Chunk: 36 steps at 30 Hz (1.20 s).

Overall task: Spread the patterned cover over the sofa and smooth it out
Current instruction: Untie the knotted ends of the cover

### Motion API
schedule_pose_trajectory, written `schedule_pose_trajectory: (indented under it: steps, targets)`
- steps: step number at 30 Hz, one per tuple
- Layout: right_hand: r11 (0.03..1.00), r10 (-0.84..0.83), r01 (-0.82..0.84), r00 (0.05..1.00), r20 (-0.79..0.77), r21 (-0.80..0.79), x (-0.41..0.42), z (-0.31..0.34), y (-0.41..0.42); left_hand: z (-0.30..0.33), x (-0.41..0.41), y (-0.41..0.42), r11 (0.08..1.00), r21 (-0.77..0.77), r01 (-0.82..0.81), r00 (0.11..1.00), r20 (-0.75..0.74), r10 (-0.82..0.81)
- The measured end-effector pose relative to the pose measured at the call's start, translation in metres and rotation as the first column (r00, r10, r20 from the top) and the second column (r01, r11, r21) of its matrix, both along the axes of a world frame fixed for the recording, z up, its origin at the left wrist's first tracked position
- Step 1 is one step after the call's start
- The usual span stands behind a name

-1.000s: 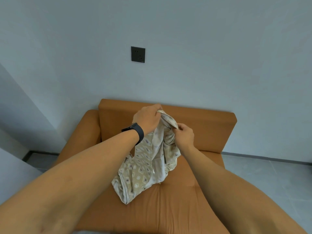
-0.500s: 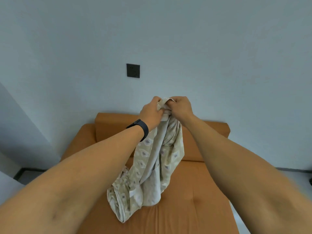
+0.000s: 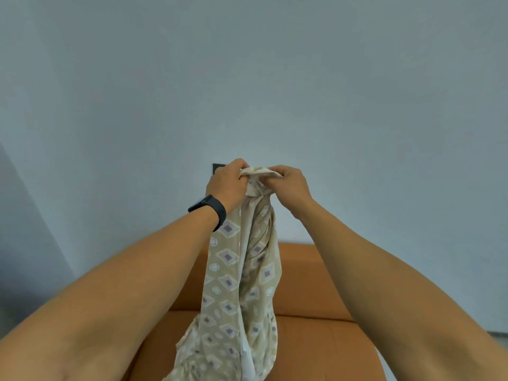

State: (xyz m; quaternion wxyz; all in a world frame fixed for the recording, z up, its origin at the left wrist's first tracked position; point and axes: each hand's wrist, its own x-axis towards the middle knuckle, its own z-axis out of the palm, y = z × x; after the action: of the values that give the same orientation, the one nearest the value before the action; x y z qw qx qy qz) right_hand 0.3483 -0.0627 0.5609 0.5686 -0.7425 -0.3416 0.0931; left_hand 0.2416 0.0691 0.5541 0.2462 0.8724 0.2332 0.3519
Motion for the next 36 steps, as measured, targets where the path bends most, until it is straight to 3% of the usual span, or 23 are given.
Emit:
schedule_pose_trajectory:
  steps: [5, 9, 12, 15, 19, 23, 27, 31, 36]
  targets:
    - [0.971, 0.097, -0.103, 0.995, -0.034, -0.218, -0.032, -0.080, -0.011, -0.041, -0.028, -0.010, 0.999, 0.000, 0.039, 0.990, -0.139, -0.038]
    - [0.951, -0.055, 0.046, 0.998, -0.023, -0.306, -0.053, -0.130, -0.010, -0.050, -0.034, -0.017, 0.995, -0.041, 0.086, 0.988, -0.125, -0.090]
    - [0.935, -0.042, 0.008, 0.995, -0.091, -0.353, -0.063, -0.151, -0.007, -0.048, -0.036, -0.019, 0.994, -0.054, 0.095, 0.990, -0.101, -0.101]
    - [0.926, 0.020, -0.058, 0.994, -0.104, -0.374, -0.076, -0.170, -0.003, -0.046, -0.039, -0.014, 0.991, -0.092, 0.099, 0.993, -0.049, -0.104]
    - [0.928, -0.106, 0.050, 0.986, -0.131, -0.370, -0.080, -0.188, 0.004, -0.047, -0.043, -0.011, 0.989, -0.103, 0.111, 0.994, -0.006, -0.112]
    - [0.940, -0.144, 0.091, 0.979, -0.142, -0.330, -0.070, -0.199, -0.001, -0.053, -0.054, 0.005, 0.996, -0.073, 0.048, 0.997, -0.059, -0.052]
    - [0.971, -0.133, 0.074, 0.957, -0.257, -0.228, -0.043, -0.178, -0.007, -0.056, -0.066, 0.026, 0.999, 0.005, -0.052, 0.992, -0.113, 0.053]
    - [0.996, -0.089, 0.082, 0.953, -0.291, -0.034, -0.011, -0.109, -0.003, -0.049, -0.069, 0.039, 0.993, 0.019, -0.112, 0.993, -0.032, 0.113]
    - [0.981, -0.145, 0.163, 0.976, -0.163, 0.105, 0.022, -0.026, -0.006, -0.023, -0.057, 0.028, 0.998, 0.033, -0.057, 0.986, 0.160, 0.051]
